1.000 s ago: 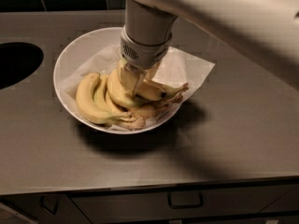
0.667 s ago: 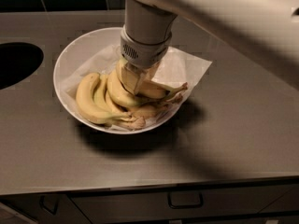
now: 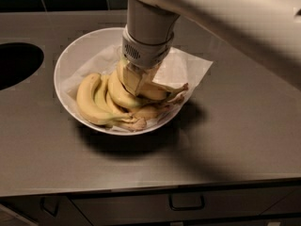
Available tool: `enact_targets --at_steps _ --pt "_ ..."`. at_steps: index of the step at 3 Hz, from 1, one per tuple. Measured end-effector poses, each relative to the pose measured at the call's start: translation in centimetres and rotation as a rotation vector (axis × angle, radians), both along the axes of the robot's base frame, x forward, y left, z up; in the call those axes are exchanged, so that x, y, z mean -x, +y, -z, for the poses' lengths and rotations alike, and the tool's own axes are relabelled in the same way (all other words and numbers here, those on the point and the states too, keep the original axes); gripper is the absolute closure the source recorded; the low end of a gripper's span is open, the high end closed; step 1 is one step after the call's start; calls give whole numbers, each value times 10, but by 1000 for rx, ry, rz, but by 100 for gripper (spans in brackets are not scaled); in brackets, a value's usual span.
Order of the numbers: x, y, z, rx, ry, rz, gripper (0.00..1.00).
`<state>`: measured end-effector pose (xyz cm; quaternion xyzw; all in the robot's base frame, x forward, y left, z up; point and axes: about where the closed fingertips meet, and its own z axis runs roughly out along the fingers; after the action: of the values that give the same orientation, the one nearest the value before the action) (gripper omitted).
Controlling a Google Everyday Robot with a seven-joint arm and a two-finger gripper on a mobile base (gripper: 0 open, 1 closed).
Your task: Pick banana from white bowl
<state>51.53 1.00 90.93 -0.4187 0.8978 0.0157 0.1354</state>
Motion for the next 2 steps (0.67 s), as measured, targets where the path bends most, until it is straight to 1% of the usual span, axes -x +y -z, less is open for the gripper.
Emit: enact_targets --at_steps 1,2 --pt "3 -3 -16 -20 -32 -6 100" --pt "10 -7 -46 -29 -93 -17 100"
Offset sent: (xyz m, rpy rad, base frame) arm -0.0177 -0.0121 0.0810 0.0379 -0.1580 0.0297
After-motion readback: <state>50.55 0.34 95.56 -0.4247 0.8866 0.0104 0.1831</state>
